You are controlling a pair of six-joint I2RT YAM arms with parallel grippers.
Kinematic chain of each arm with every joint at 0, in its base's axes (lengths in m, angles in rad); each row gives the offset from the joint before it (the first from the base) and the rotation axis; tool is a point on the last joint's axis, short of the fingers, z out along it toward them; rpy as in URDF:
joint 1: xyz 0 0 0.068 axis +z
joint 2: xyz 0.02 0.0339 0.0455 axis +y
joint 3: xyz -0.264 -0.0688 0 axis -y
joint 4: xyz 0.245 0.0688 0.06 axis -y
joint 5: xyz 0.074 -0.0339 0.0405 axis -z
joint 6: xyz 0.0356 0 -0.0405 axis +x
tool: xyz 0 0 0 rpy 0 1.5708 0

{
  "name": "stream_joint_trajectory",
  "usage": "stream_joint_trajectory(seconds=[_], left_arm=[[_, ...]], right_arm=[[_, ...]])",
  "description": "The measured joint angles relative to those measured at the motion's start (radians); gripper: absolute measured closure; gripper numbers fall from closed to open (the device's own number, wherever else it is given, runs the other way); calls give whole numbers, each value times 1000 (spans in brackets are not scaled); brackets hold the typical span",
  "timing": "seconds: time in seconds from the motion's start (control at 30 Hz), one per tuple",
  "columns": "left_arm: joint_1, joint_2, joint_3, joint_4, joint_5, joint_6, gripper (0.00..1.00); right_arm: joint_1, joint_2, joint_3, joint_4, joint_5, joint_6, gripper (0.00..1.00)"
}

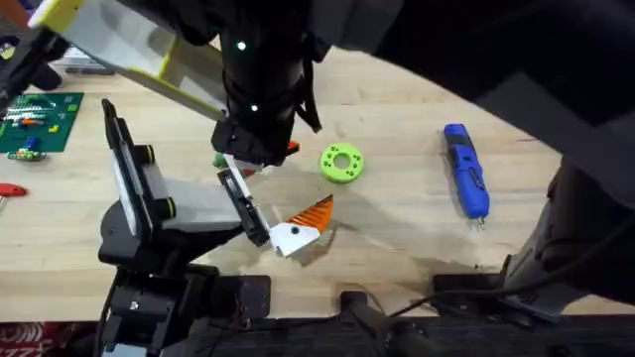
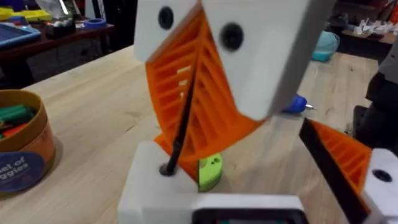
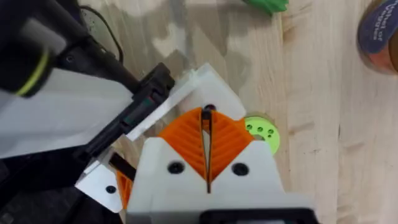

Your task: Pick up the gripper from the table and insert it into the empty holder that is missing its gripper. Then pick up a screw, insert it into the mounting hole, and use the screwdriver to tighten it. Finally, clean up the table by picking up the vegetable and placing it into the bucket.

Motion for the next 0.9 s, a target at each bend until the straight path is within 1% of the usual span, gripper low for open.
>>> stream_joint_trajectory(seconds=[0.7,0.9], left_arm=[[0,0,0,0,0,-3,14],[0,0,0,0,0,-8,15]], right_arm=[[5,6,0,15,0,0,991],[5,27,0,16,1,0,991]])
